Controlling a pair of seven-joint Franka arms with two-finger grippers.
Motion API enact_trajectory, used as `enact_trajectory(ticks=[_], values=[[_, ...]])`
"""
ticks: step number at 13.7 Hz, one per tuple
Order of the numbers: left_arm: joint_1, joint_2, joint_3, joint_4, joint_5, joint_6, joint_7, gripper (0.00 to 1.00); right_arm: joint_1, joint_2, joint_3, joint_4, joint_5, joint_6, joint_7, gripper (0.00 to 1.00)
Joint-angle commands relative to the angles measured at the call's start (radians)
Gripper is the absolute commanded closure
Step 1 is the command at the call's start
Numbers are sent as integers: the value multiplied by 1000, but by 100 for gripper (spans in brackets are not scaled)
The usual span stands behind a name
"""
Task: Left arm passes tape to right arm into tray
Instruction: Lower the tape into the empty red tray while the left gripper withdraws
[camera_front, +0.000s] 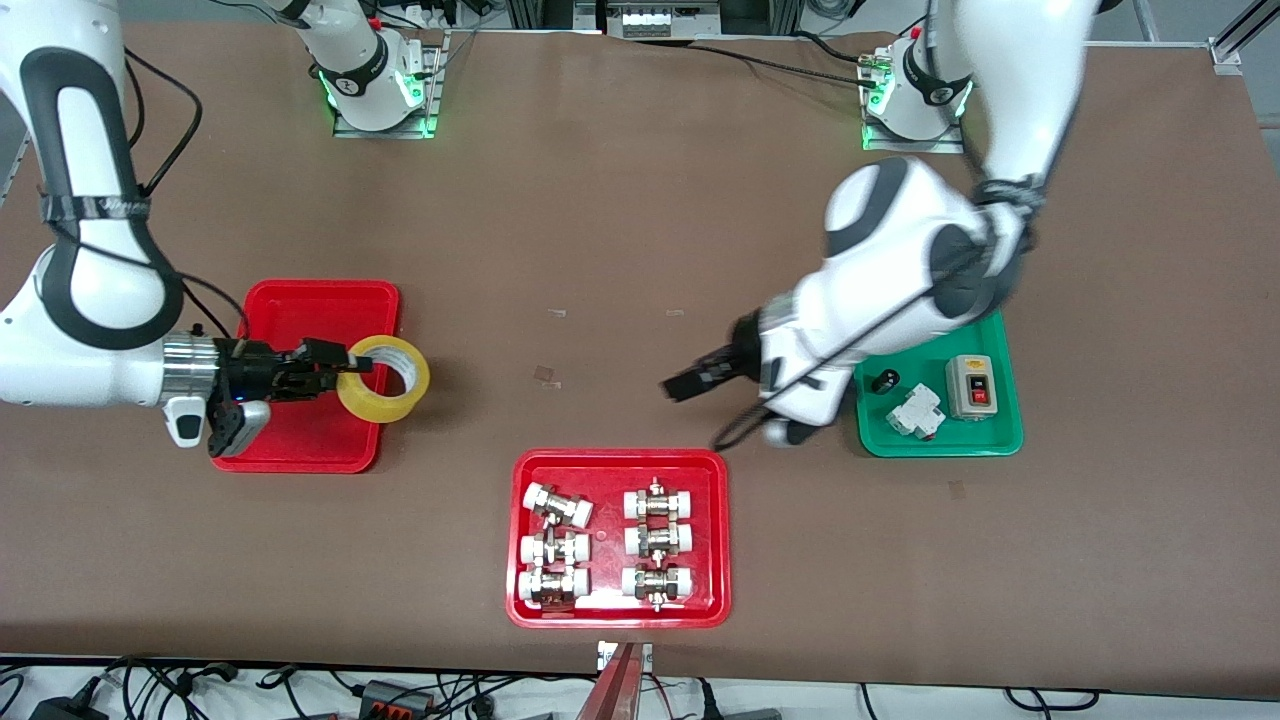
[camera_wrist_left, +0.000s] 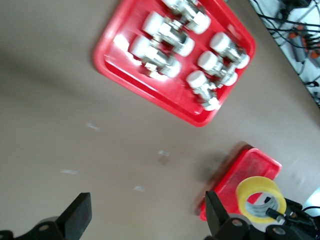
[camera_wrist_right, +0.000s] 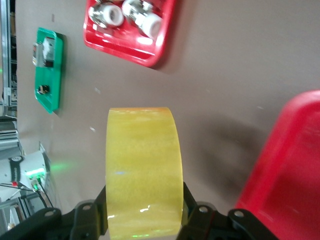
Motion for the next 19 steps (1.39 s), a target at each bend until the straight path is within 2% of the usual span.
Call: enact_trajectory(ticks=[1,3,5,7,8,9,10,11,15,17,19], values=[[41,-53,7,21,46,-176,24,0,-77,50,19,6,-46,-18,-109,100],[72,-56,7,121,187,-353,53,0,-132,84,19,6,-69,-20,-191,100],[119,-59,10,161,220,-498,206,0,-166,113,19,6,-123,-18,-232,100],[197,-76,13,166,241,-585,344,0,-191,148,19,6,-126,-12,-288,96],[219,-96,13,166,317,-605,439,0,-192,157,19,6,-128,-11,-295,84],[230,-106,13,164,393,-625,546,0,-191,157,19,6,-135,-9,-295,54],[235,-111,15,166,457,-636,663,0,-188,156,17,8,-169,-3,-295,10],[242,-113,16,166,503,-636,737,0,-183,153,19,8,-216,21,-297,0],[371,-139,7,154,510,-636,849,0,-133,105,20,14,-383,73,-296,0],[385,-209,6,41,508,-620,853,0,-97,70,20,12,-483,96,-271,0],[385,-304,6,-114,508,-510,851,0,-57,29,19,14,-567,98,-207,0]])
